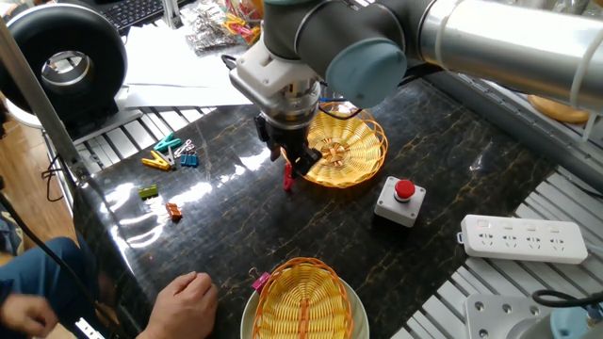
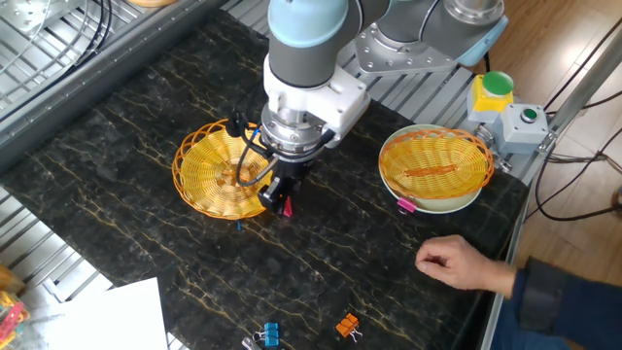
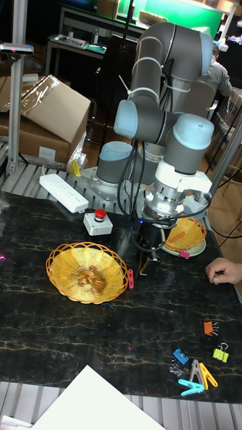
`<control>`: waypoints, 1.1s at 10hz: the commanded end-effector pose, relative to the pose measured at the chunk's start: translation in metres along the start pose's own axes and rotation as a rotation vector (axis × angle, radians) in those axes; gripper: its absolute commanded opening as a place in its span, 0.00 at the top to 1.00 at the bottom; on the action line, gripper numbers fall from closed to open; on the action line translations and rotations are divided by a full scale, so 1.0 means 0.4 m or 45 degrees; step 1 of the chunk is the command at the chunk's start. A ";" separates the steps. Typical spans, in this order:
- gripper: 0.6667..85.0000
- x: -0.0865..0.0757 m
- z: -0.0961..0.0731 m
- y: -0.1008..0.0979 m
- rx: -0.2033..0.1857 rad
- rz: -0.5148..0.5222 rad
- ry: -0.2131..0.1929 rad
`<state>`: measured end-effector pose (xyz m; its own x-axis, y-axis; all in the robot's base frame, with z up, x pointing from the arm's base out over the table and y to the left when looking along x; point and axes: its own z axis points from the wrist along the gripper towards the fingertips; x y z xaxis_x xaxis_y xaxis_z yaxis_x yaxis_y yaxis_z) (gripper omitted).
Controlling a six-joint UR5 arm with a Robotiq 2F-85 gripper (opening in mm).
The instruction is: Use a clamp
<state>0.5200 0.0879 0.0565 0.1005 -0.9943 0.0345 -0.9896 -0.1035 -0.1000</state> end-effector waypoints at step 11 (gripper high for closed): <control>0.53 0.006 0.057 -0.001 0.056 0.023 -0.030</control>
<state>0.5229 0.0842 0.0362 0.1013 -0.9945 0.0246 -0.9857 -0.1037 -0.1325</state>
